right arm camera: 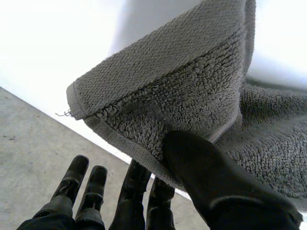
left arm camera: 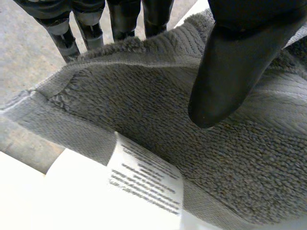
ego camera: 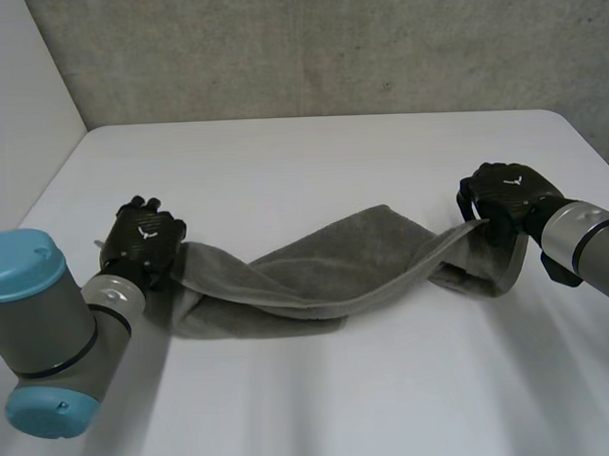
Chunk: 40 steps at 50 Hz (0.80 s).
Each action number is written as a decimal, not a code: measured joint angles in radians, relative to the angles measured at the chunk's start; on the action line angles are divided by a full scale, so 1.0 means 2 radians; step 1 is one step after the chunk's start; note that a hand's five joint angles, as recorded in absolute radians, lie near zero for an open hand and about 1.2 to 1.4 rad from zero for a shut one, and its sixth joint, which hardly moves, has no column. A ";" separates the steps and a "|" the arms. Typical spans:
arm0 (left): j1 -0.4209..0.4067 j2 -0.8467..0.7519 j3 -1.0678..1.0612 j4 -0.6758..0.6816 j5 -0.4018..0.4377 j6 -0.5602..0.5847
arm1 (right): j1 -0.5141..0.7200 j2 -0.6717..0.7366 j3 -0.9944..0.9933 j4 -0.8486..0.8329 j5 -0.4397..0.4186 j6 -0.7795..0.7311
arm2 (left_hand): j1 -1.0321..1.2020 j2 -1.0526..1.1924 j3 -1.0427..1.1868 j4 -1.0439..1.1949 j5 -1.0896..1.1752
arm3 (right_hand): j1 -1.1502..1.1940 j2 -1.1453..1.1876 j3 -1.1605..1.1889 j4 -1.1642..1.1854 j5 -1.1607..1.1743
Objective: Fold the towel.
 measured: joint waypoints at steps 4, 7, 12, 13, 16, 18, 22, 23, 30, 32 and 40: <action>0.001 0.012 -0.006 0.000 0.001 -0.001 | -0.001 -0.003 0.000 0.000 0.001 0.000 | 0.000 0.000 0.000 0.000 0.000 | 0.000 0.000 0.000 0.000 0.000; 0.002 0.018 -0.012 0.000 0.003 -0.002 | -0.001 -0.004 0.002 0.000 0.002 0.000 | 0.079 0.079 0.000 0.000 0.075 | 0.000 0.000 0.000 0.000 0.000; 0.003 0.020 -0.016 -0.003 0.019 -0.003 | -0.001 -0.006 0.005 0.001 0.002 0.002 | 0.178 0.195 0.000 0.000 0.196 | 0.000 0.000 0.000 0.000 0.000; 0.004 0.020 -0.016 -0.004 0.025 -0.003 | -0.001 -0.007 0.006 0.002 0.002 0.003 | 0.178 0.195 0.000 0.000 0.198 | 0.000 0.000 0.000 0.000 0.000; 0.009 0.027 -0.016 -0.013 0.043 -0.004 | -0.002 -0.015 0.010 0.005 0.001 0.008 | 0.178 0.195 0.000 0.000 0.198 | 0.000 0.000 0.000 0.000 0.000; 0.015 0.042 -0.016 -0.030 0.058 -0.008 | -0.003 -0.028 0.016 0.012 -0.001 0.012 | 0.178 0.195 0.000 0.000 0.198 | 0.000 0.000 0.000 0.000 0.000; 0.027 0.077 -0.016 -0.077 0.084 -0.023 | -0.012 -0.057 0.023 0.041 -0.007 0.013 | 0.178 0.195 0.000 0.000 0.198 | 0.000 0.000 0.000 0.000 0.000; 0.030 0.086 -0.016 -0.090 0.090 -0.028 | -0.015 -0.065 0.024 0.054 -0.010 0.011 | 0.178 0.195 0.000 0.000 0.198 | 0.000 0.000 0.000 0.000 0.000; 0.062 0.126 -0.016 -0.175 0.122 -0.066 | -0.040 -0.090 0.032 0.131 -0.030 -0.049 | 0.178 0.195 0.000 0.000 0.198 | 0.000 0.000 0.000 0.000 0.000; 0.071 0.130 -0.015 -0.197 0.130 -0.071 | -0.044 -0.091 0.035 0.148 -0.033 -0.081 | 0.178 0.195 0.000 0.000 0.198 | 0.000 0.000 0.000 0.000 0.000; 0.106 0.119 0.003 -0.240 0.154 -0.074 | -0.045 -0.082 0.036 0.166 -0.037 -0.152 | 0.178 0.195 0.000 0.000 0.198 | 0.000 0.000 0.000 0.000 0.000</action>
